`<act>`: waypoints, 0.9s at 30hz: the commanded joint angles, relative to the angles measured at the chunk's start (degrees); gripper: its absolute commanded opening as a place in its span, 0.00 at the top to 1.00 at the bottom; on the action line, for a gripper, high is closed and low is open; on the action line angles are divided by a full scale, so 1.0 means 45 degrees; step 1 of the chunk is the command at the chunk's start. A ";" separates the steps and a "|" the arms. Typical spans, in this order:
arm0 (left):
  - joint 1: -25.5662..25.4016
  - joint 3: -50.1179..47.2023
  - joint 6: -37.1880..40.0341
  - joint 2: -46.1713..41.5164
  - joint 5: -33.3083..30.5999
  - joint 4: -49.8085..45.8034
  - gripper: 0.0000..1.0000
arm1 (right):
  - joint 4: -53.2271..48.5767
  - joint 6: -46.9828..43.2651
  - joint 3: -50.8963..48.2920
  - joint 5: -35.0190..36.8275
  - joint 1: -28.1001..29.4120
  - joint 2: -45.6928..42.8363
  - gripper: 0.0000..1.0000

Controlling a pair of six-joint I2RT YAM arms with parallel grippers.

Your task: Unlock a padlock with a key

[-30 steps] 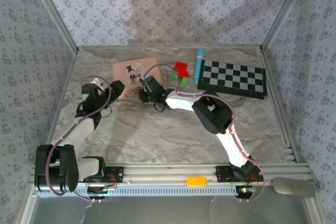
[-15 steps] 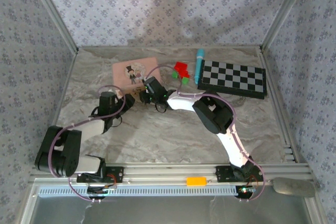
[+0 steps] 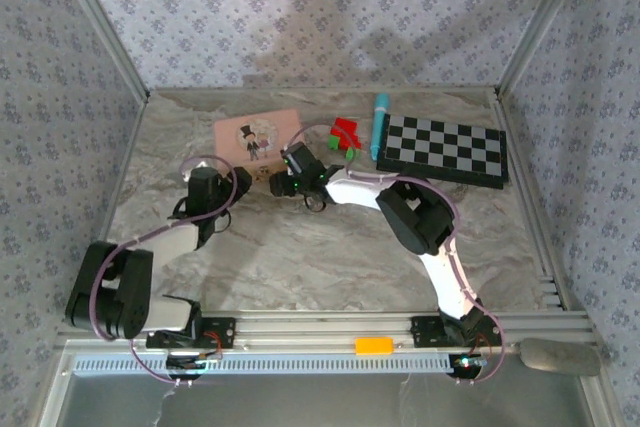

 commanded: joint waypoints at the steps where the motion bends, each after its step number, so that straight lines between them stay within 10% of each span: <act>1: 0.0315 -0.0169 0.0242 -0.0883 -0.0709 -0.0775 0.23 | -0.1370 0.0815 0.0441 0.0329 0.0155 -0.0400 0.41; 27: 0.2087 -0.0637 0.0285 -0.2298 -0.0214 -0.1228 0.18 | -0.3490 -0.0598 0.3271 0.2468 0.0823 0.2190 0.51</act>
